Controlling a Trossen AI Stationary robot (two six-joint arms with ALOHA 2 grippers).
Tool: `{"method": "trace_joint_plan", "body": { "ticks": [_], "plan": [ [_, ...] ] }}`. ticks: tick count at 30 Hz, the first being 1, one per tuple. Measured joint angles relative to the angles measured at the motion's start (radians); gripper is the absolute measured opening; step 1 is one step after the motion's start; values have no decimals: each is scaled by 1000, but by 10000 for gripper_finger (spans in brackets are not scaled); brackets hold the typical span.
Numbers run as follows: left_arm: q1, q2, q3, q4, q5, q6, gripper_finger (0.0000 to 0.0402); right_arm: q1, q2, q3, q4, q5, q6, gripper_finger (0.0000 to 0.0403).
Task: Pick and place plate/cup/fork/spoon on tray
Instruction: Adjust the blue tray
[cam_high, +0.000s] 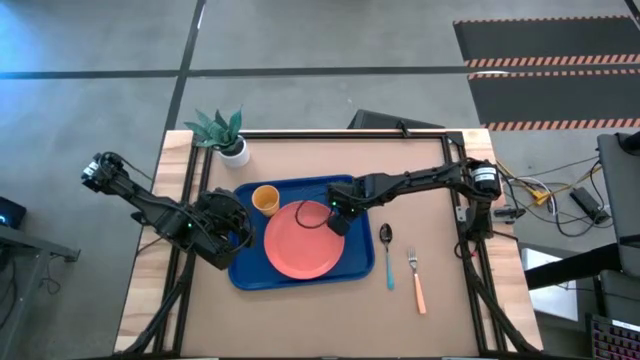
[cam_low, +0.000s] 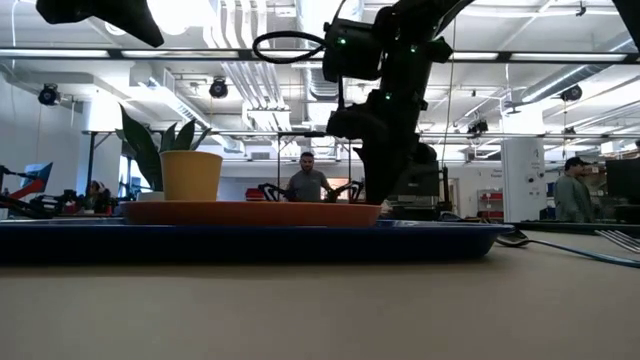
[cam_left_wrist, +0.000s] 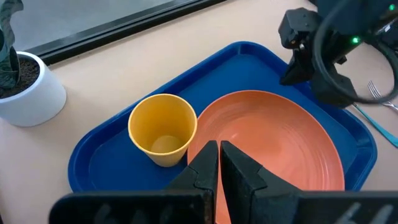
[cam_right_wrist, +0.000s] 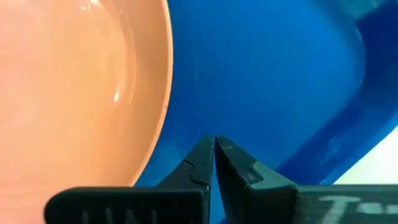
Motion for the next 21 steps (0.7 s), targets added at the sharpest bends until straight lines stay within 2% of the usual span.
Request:
{"method": "trace_joint_plan", "body": {
  "ticks": [7,14,21],
  "plan": [
    [0,0,0,0,0,0,0,48,0,-10,52,13,56,8],
    [0,0,0,0,-1,9,0,87,0,-21,182,14,107,8],
    [0,0,0,0,5,9,0,56,0,4,68,78,37,8]
  ]
}}
